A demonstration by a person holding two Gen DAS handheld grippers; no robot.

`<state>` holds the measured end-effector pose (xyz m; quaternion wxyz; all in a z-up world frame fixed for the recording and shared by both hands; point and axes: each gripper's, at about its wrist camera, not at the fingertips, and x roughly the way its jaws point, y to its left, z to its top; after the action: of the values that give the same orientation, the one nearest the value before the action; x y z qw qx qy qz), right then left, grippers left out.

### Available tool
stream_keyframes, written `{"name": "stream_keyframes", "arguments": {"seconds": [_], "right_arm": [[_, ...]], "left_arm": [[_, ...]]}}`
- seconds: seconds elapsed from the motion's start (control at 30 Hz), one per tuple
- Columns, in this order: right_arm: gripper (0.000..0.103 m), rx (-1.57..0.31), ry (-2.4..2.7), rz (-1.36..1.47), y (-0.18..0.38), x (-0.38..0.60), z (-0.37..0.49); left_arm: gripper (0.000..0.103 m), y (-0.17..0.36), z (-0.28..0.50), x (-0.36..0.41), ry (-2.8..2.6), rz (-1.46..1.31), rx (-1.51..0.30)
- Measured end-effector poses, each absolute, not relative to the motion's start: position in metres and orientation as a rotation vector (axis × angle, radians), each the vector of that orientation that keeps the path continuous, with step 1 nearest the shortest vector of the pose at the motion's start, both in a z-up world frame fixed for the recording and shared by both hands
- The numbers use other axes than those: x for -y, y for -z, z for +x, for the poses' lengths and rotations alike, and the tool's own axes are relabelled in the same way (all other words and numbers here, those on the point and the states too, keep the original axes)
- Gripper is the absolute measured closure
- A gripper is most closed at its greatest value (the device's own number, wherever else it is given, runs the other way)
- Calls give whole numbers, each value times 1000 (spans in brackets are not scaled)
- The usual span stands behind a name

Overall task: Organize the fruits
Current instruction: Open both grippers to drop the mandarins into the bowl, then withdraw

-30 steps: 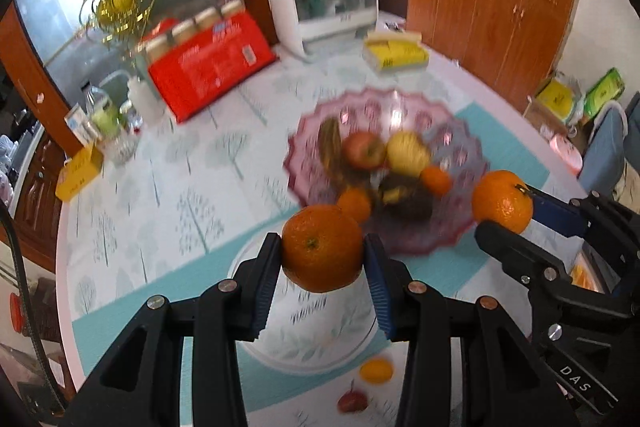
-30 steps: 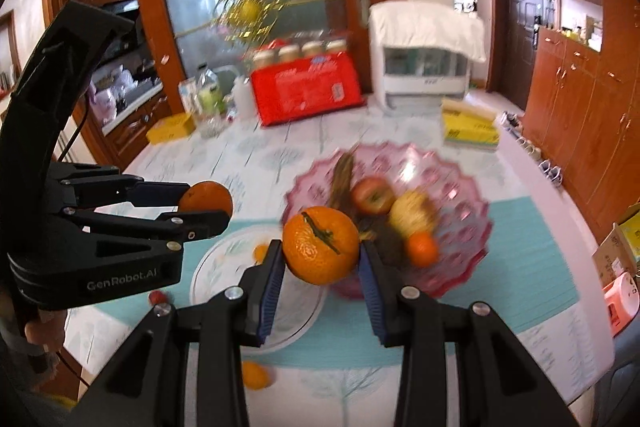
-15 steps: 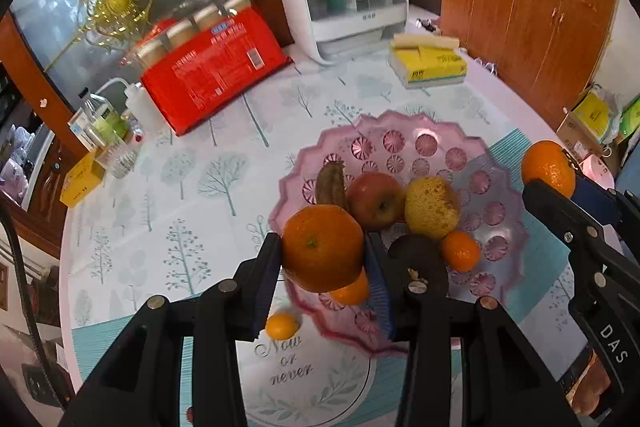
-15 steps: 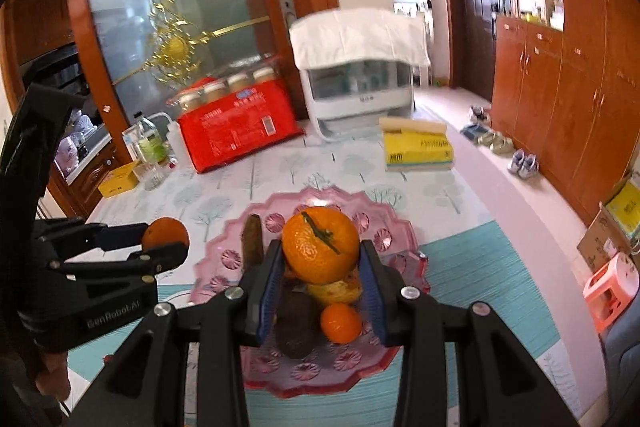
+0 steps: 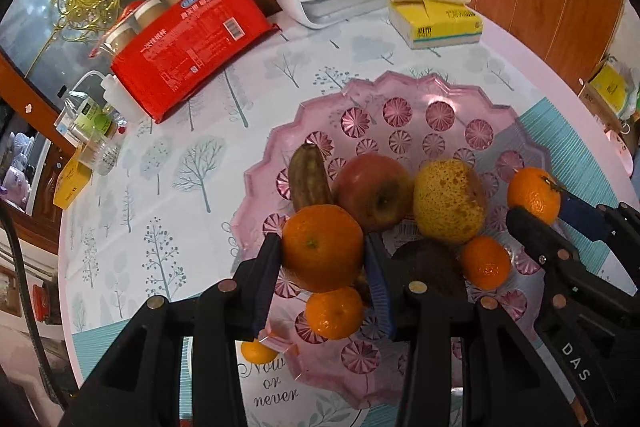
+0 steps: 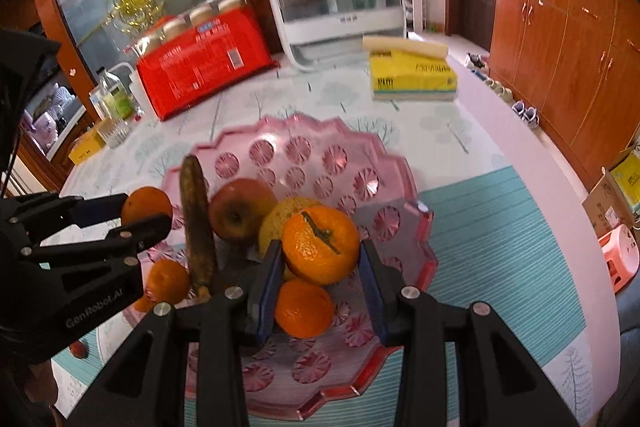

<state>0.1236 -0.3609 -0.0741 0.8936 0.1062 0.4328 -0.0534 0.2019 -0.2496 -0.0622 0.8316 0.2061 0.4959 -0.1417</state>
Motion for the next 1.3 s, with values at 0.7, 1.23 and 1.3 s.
{"name": "stream_keyframes", "arguments": {"seconds": [0.7,1.23,1.3], "right_arm": [[51,-851,96,203,66,363,115],[51,-753,83,217,24,347,82],[51,-740,83,211,18,344,78]], "left_arm": [[20,50,190,248,220,477,-1017],[15,-7,148,204,184,378,-936],[13,-16,140,195,190,362,-919]]}}
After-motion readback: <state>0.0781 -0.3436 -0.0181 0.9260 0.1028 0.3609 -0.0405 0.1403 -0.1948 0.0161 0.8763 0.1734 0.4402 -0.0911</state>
